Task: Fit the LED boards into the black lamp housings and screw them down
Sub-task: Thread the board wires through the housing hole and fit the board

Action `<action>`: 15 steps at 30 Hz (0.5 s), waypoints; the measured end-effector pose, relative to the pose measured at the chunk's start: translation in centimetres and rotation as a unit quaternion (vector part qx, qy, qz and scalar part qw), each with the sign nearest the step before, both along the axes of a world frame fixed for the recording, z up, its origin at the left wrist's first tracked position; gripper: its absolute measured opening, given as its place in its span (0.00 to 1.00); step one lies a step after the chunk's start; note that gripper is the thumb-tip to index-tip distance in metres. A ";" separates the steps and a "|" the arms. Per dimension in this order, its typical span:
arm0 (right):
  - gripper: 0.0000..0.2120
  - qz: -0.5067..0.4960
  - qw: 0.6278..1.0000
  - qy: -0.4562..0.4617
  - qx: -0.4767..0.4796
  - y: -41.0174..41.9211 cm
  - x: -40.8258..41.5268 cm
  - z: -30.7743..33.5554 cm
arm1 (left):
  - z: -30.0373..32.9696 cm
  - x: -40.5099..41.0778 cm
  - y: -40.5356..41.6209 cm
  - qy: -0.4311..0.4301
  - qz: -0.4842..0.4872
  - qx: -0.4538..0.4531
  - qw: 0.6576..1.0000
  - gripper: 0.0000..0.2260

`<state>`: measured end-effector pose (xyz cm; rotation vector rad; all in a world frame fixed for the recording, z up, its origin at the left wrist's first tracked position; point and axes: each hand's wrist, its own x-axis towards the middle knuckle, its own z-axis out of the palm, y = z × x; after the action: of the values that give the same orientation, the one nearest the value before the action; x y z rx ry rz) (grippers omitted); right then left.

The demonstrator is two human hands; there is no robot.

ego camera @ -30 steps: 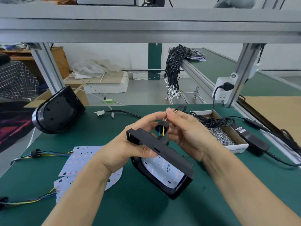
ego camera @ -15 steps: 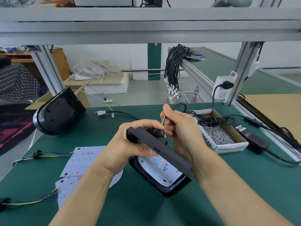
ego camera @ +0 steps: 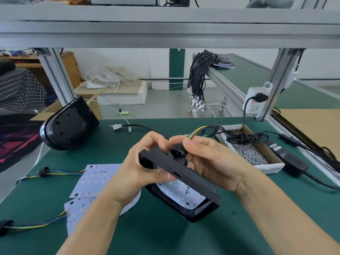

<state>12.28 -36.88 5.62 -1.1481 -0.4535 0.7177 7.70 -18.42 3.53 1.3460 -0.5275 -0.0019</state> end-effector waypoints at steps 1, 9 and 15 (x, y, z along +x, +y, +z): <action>0.10 0.001 1.000 0.008 0.013 -0.1 0.0 0.2 | 0.0 -0.1 0.0 0.002 0.022 0.008 1.000 0.26; 0.07 -0.007 1.000 0.008 0.003 -1.5 -0.4 0.5 | -0.2 -0.1 0.0 -0.004 0.061 0.031 0.998 0.22; 0.09 0.012 0.999 0.040 0.020 -1.1 -1.1 0.6 | -0.6 0.2 -0.1 0.008 0.058 0.005 0.998 0.23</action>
<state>11.23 -37.96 6.25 -1.0738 -0.4131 0.7687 7.93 -18.50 2.93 1.3839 -0.4358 0.0808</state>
